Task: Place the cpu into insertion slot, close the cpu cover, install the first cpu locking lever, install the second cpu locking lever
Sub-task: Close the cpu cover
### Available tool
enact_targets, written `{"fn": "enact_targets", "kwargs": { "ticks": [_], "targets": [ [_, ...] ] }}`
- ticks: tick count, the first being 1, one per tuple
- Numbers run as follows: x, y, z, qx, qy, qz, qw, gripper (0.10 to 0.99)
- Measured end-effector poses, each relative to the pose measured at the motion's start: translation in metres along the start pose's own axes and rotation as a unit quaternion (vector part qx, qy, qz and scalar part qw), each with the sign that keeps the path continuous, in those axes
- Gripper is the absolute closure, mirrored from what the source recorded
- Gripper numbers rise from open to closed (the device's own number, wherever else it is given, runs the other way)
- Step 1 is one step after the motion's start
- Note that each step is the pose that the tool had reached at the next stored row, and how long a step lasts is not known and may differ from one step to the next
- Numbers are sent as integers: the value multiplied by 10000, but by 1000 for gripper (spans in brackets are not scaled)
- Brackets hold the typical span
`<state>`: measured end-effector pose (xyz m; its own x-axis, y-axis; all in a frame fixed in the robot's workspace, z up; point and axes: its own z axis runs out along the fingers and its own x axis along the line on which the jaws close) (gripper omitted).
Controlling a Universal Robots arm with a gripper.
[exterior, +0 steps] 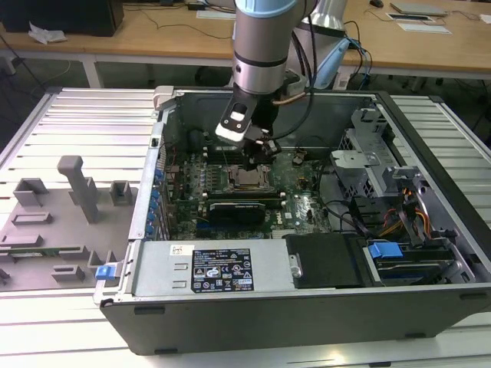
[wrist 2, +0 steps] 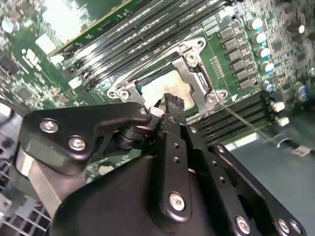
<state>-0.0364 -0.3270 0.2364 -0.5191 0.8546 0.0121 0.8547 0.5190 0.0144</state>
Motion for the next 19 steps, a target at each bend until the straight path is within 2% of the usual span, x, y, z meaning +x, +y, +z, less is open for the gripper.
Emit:
{"fn": "enact_targets", "kwargs": {
  "ticks": [2,3,4,5,6,12,14,16,18,19],
  "targets": [
    [0,0,1,4,2,-264,9997,980],
    [0,0,1,8,5,-545,9985,980],
    [0,0,2,10,7,-691,9976,980],
    [0,0,2,14,10,-960,9954,980],
    [0,0,3,18,14,-1268,9919,980],
    [0,0,3,26,20,-1842,9829,980],
    [0,0,3,29,22,-2053,9787,980],
    [0,0,4,34,25,-2350,9720,980],
    [0,0,4,37,28,-2560,9667,980],
    [0,0,4,38,29,-2699,9629,980]
  ]
}}
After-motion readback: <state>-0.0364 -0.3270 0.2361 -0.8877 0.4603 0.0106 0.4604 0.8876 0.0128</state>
